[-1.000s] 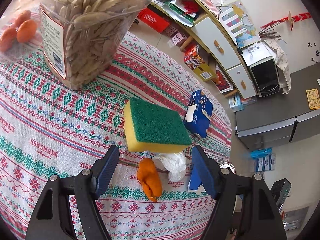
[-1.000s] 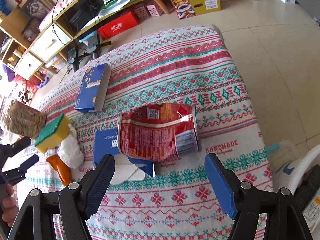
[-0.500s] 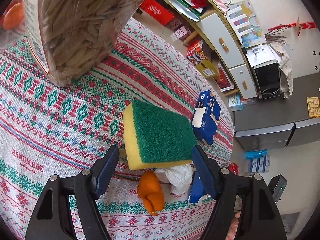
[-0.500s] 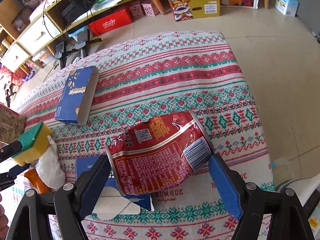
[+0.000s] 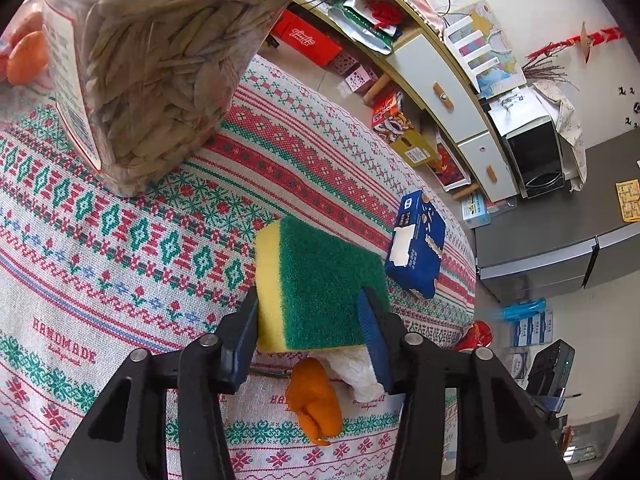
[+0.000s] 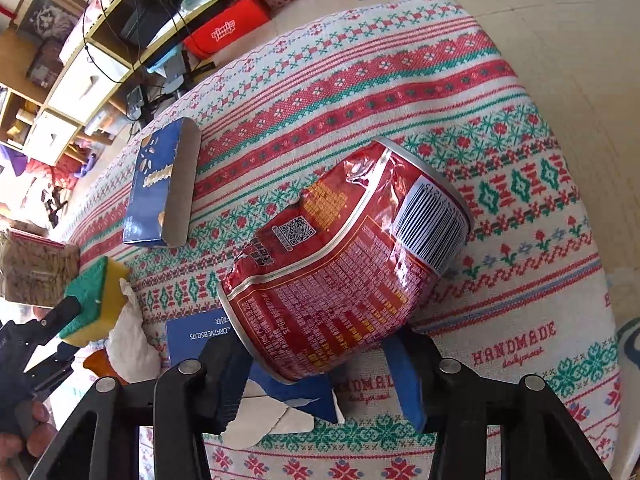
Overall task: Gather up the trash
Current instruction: 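Grasp the green-yellow sponge with the left tool while the right tool grasps the crumpled red can, then drop the sponge and the red can into the bin with both tools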
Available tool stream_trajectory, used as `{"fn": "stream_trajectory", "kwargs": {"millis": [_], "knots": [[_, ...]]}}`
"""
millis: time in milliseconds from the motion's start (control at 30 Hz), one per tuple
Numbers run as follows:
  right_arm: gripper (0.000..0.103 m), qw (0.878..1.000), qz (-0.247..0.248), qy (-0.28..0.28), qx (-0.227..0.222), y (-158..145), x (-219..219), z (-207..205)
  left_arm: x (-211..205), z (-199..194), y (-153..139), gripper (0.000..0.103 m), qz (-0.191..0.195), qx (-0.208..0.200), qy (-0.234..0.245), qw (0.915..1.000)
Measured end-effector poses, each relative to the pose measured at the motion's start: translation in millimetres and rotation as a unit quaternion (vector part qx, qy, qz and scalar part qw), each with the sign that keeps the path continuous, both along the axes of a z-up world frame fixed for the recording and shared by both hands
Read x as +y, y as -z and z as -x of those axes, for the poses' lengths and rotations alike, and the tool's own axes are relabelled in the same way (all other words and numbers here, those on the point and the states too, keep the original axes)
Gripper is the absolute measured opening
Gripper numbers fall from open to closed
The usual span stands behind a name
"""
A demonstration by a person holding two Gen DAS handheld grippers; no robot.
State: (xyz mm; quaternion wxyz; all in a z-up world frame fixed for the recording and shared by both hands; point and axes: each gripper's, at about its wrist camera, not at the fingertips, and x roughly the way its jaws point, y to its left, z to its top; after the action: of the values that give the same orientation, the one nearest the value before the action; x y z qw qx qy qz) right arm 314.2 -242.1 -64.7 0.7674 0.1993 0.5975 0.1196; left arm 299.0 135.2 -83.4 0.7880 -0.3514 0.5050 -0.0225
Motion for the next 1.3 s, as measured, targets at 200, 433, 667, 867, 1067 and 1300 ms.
{"fn": "stream_trajectory", "kwargs": {"millis": [200,433,667,867,1067,1300], "knots": [[0.055,0.996,-0.078,0.034,0.025,-2,-19,5,0,6,-11,0.04,-0.022,-0.016,-0.004,0.9996],[0.076,0.977,-0.169,0.123,0.048,14,-44,4,4,16,-24,0.039,-0.026,-0.029,-0.012,0.9992],[0.062,0.975,-0.166,0.148,0.033,5,-40,10,1,31,-38,0.038,-0.029,-0.045,-0.012,0.9985],[0.062,0.98,-0.152,0.127,0.022,-10,-38,17,2,48,-54,0.038,-0.035,-0.056,-0.015,0.9977],[0.062,0.985,-0.142,0.098,0.003,-30,-35,27,-5,66,-80,0.037,-0.032,-0.08,-0.007,0.9962],[0.062,0.987,-0.138,0.083,-0.004,-46,-53,54,-64,89,-101,0.038,-0.05,-0.104,0.057,0.9917]]}}
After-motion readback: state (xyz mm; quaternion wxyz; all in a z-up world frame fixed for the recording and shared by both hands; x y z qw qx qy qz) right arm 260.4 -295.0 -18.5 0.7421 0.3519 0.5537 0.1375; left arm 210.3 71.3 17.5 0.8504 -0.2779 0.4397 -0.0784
